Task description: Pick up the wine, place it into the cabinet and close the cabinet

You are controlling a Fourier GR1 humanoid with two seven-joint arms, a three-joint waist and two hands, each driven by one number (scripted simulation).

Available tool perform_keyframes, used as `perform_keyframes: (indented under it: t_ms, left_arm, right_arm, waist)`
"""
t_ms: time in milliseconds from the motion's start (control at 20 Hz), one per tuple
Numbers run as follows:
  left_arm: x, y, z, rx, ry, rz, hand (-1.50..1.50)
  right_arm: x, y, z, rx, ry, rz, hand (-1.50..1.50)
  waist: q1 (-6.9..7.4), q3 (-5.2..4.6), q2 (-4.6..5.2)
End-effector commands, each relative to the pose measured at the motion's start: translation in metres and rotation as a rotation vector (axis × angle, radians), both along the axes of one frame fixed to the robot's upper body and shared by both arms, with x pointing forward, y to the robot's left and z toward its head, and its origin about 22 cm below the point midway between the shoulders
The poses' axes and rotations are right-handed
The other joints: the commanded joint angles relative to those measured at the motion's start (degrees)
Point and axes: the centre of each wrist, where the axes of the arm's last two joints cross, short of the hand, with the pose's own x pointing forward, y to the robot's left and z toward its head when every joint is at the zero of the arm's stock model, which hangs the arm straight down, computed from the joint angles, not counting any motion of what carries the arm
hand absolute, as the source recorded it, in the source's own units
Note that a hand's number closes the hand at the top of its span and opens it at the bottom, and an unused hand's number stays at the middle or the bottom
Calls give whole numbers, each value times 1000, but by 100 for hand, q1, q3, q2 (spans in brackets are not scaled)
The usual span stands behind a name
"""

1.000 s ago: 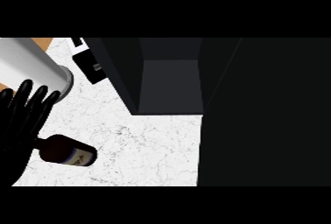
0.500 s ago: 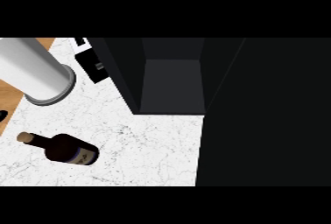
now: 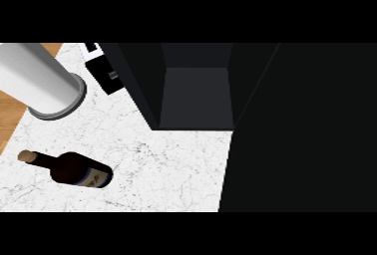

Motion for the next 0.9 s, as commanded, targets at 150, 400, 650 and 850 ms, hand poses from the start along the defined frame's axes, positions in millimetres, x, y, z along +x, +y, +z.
perform_keyframes:
  t_ms: [150,400,650,850]
  left_arm:
    - [-10,23,22,24,38,21,-150]
    - [6,13,0,37,49,51,-150]
    - [5,9,-11,41,80,59,-150]
    - [21,20,-17,58,97,71,-150]
  right_arm:
    - [-24,10,28,23,-40,-28,-150]
    - [-33,7,34,29,-51,-10,-150]
    - [-36,10,37,46,-34,-29,-150]
    - [-37,7,40,5,-41,-22,-150]
  waist:
    - [12,-4,2]
    - [-87,-5,15]
    - [-85,-4,5]
    - [-148,-4,12]
